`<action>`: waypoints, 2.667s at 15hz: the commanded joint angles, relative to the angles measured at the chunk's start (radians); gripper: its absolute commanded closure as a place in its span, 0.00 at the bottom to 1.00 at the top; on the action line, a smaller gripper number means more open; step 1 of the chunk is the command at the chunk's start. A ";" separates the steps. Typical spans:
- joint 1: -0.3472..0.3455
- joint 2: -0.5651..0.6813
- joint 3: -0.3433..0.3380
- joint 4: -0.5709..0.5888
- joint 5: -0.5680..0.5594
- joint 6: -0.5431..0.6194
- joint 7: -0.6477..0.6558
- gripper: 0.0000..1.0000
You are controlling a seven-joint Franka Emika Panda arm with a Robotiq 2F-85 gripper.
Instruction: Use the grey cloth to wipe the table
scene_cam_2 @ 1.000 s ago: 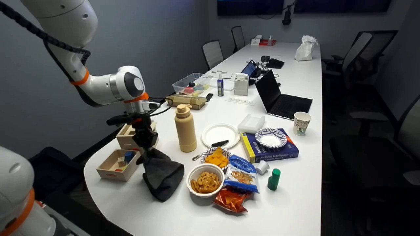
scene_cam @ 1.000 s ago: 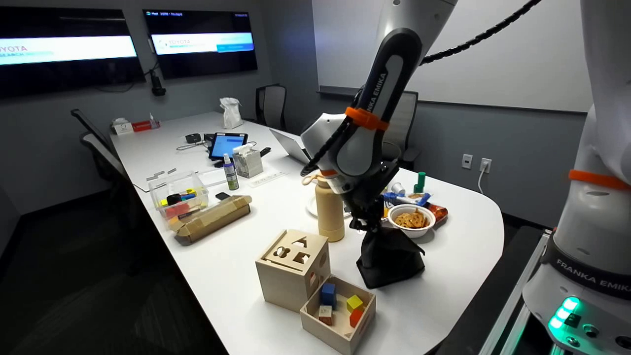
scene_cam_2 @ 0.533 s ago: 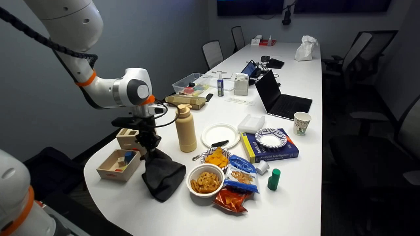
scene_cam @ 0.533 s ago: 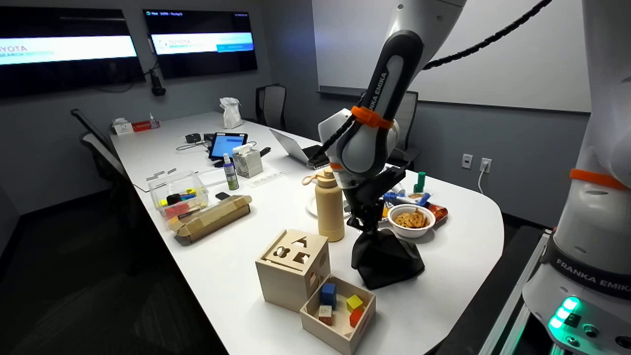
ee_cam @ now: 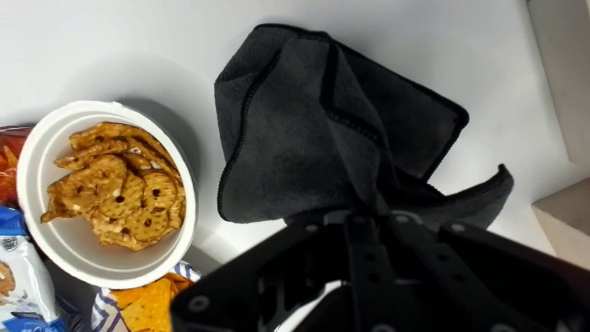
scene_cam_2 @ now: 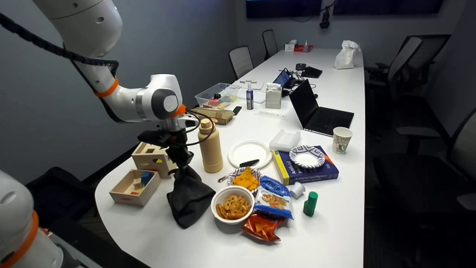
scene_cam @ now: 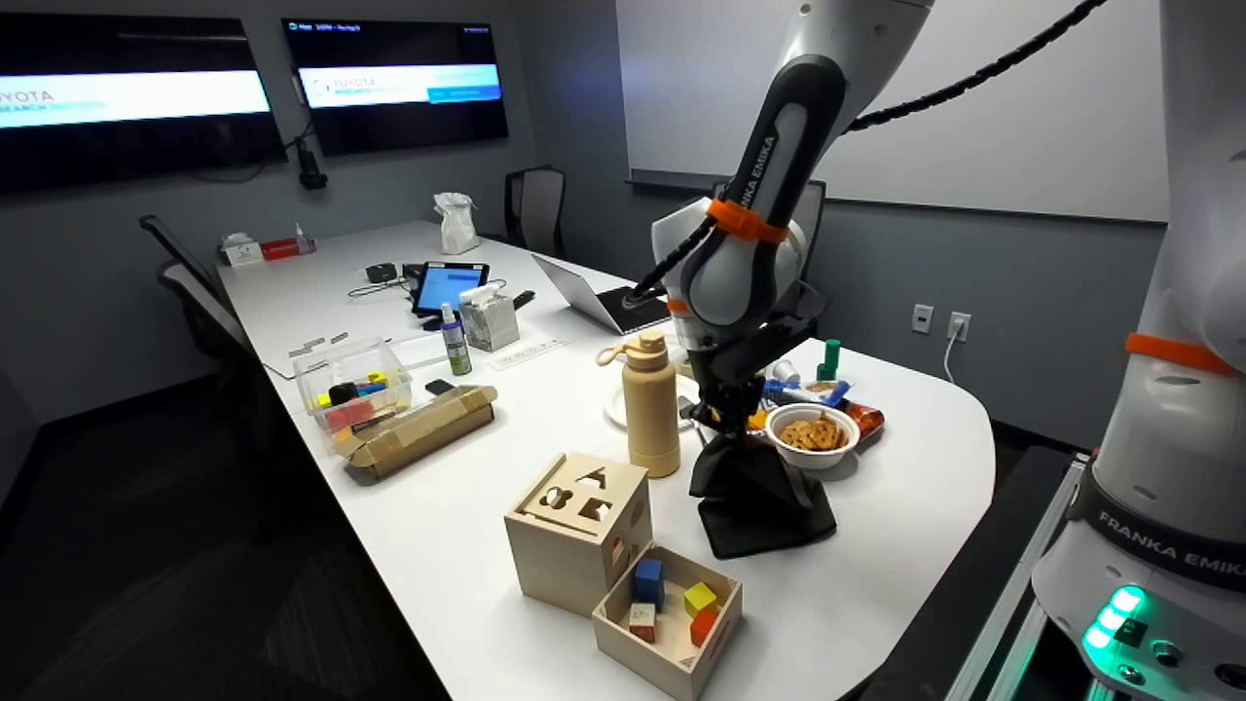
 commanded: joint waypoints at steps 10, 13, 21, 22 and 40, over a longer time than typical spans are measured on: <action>-0.070 0.108 -0.054 0.116 -0.003 0.009 -0.058 0.99; -0.072 0.158 -0.072 0.157 -0.005 0.010 -0.053 0.99; -0.106 0.187 -0.060 0.144 0.054 0.038 -0.116 0.99; -0.117 0.180 -0.044 0.133 0.071 0.035 -0.150 0.99; -0.129 -0.497 0.103 -0.264 0.306 -0.420 -0.553 0.99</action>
